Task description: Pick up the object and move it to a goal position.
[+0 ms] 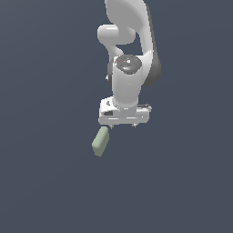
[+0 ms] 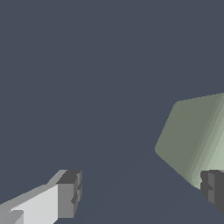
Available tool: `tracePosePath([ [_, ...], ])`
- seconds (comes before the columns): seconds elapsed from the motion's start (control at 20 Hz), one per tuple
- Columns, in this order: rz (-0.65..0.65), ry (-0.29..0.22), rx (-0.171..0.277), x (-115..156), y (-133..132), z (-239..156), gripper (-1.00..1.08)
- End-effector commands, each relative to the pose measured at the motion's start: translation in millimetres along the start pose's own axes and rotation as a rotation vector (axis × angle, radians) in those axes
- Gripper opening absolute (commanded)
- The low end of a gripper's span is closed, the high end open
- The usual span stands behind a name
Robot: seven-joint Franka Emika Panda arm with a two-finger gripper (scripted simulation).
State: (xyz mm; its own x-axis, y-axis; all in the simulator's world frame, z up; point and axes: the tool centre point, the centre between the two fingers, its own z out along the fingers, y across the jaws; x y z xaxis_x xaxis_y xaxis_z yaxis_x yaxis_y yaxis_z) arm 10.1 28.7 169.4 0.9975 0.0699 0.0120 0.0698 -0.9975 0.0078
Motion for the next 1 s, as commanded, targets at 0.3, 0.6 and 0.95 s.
tracePosePath([
  [0.3,-0.030,0.000,-0.002,1,-8,-10,1.00],
  [0.6,-0.051,0.000,-0.003,1,-13,-16,1.00],
  [0.95,0.043,-0.003,0.001,5,10,-8,1.00],
])
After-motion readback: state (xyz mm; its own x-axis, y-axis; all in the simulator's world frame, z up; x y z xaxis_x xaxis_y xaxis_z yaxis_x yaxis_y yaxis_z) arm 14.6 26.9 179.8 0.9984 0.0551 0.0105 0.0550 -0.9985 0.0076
